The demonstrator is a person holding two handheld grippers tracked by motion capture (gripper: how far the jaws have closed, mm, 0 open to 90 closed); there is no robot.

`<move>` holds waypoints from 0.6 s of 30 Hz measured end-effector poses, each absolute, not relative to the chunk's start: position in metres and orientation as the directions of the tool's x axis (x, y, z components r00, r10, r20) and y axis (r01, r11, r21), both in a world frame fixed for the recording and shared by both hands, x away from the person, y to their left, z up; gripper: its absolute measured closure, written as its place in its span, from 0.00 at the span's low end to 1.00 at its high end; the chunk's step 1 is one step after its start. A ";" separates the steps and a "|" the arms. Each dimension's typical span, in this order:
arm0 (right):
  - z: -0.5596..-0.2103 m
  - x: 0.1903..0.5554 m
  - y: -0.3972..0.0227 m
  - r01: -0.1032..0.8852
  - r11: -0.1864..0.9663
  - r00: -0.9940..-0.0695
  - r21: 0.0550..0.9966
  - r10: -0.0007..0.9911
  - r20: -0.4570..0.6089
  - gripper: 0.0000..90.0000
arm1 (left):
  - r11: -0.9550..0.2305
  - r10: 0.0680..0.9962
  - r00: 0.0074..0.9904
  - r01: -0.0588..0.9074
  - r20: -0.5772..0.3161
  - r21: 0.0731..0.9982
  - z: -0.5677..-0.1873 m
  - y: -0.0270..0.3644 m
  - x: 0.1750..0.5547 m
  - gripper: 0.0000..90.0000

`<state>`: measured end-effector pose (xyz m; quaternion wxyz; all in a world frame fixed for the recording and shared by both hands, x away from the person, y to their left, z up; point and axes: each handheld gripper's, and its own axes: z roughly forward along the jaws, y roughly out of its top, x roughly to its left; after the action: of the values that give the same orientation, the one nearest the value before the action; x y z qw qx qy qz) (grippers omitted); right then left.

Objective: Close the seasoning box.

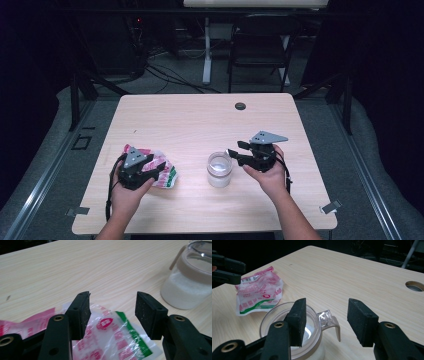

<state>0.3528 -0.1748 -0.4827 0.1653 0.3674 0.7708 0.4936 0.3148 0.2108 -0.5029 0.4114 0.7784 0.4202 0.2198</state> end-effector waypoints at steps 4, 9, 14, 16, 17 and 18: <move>-0.483 0.354 -0.179 0.407 0.228 -0.663 0.884 0.740 0.114 0.55 | -0.305 0.848 0.529 0.476 0.008 0.825 -0.506 0.228 0.312 0.50; -0.483 0.355 -0.181 0.409 0.220 -0.655 0.885 0.746 0.117 0.55 | -0.272 0.876 0.482 0.513 -0.011 0.814 -0.519 0.250 0.305 0.50; -0.484 0.356 -0.183 0.414 0.224 -0.653 0.882 0.749 0.116 0.55 | -0.256 0.890 0.455 0.534 -0.019 0.806 -0.525 0.263 0.304 0.50; -0.485 0.356 -0.183 0.416 0.219 -0.648 0.882 0.752 0.119 0.55 | -0.249 0.893 0.448 0.543 -0.026 0.802 -0.526 0.269 0.303 0.49; -0.486 0.357 -0.183 0.417 0.220 -0.649 0.882 0.751 0.120 0.55 | -0.252 0.894 0.447 0.543 -0.022 0.801 -0.527 0.274 0.303 0.49; -0.486 0.357 -0.183 0.417 0.220 -0.649 0.882 0.751 0.120 0.55 | -0.252 0.894 0.447 0.543 -0.022 0.801 -0.527 0.274 0.303 0.49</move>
<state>0.3567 -0.1835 -0.4856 0.1692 0.3829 0.7625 0.4932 0.3025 0.2741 -0.5270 0.3864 0.7578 0.4742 0.2270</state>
